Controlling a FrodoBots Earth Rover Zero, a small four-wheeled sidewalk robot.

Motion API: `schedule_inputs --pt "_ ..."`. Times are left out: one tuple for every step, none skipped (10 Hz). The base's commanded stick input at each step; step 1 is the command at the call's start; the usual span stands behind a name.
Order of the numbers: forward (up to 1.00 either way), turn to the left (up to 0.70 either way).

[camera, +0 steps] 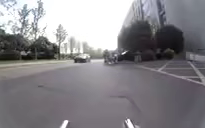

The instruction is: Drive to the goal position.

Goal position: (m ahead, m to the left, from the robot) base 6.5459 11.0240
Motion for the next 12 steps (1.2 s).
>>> schedule_inputs --pt "0.7 -0.14" --pt "0.7 -0.14" --pt "0.7 -0.14" --pt "0.7 -0.14" --pt "0.7 -0.14" --pt "0.7 -0.14" --pt "0.7 -0.14" --pt "0.7 -0.14" --pt "0.7 -0.14" --pt "0.7 -0.14" --pt "0.7 -0.14" --pt "0.45 -0.27"
